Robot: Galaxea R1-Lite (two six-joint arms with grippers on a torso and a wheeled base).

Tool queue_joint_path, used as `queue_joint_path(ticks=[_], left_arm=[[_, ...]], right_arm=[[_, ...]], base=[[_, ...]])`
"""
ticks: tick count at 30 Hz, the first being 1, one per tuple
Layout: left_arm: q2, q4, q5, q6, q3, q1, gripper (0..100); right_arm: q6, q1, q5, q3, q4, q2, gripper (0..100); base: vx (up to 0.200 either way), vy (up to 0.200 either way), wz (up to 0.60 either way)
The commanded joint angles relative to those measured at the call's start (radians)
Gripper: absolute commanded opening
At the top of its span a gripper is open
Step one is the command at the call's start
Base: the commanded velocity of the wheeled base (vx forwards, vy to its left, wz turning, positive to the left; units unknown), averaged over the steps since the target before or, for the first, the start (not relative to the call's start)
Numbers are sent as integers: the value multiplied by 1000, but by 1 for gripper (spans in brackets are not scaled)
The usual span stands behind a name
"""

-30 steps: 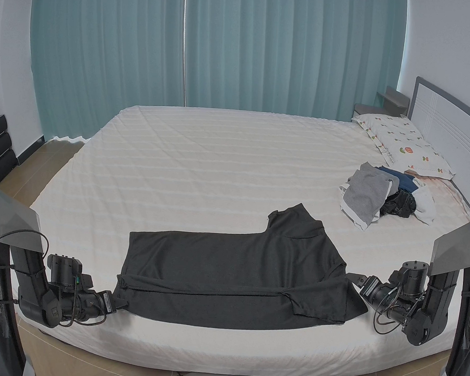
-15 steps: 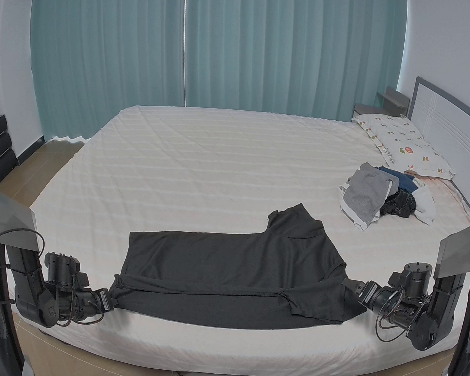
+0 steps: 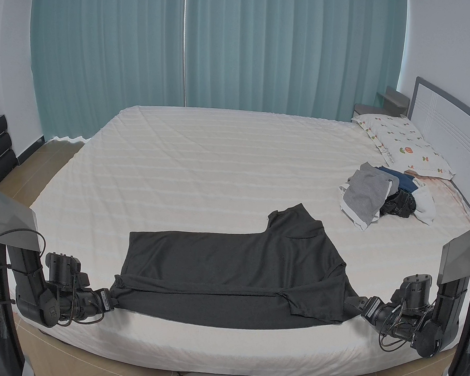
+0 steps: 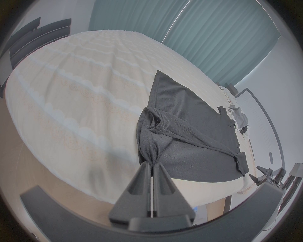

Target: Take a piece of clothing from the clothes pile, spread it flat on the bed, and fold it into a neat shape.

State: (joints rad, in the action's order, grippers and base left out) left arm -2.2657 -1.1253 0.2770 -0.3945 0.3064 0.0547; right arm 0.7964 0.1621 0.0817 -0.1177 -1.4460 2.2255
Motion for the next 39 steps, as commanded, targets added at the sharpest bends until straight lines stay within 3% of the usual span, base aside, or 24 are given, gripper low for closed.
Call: queue_joint_path(ticks=[1,17,18,27,39], left_arm=[[-6,-1,1,-1,2,1,0],[-26,-4,-1,-1,13,2,0],[-26,-4,-1,-1,13,2,0],[-28,-4,-2,-1,23,11,0],[-3,2,-22,-1,23,14,0]], right_arm=[[23,2,-7,-27,-8,120,100],[55,-52,-45,-140,2,163,100],[55,-47,-48,-142,-4,172,0],[58,-39,-111,-120,-7,158,0],[53,-32,-97,29,-19,52,0]], base=[[0,0,0],[0,0,0],[0,0,0],[0,0,0],[0,0,0]])
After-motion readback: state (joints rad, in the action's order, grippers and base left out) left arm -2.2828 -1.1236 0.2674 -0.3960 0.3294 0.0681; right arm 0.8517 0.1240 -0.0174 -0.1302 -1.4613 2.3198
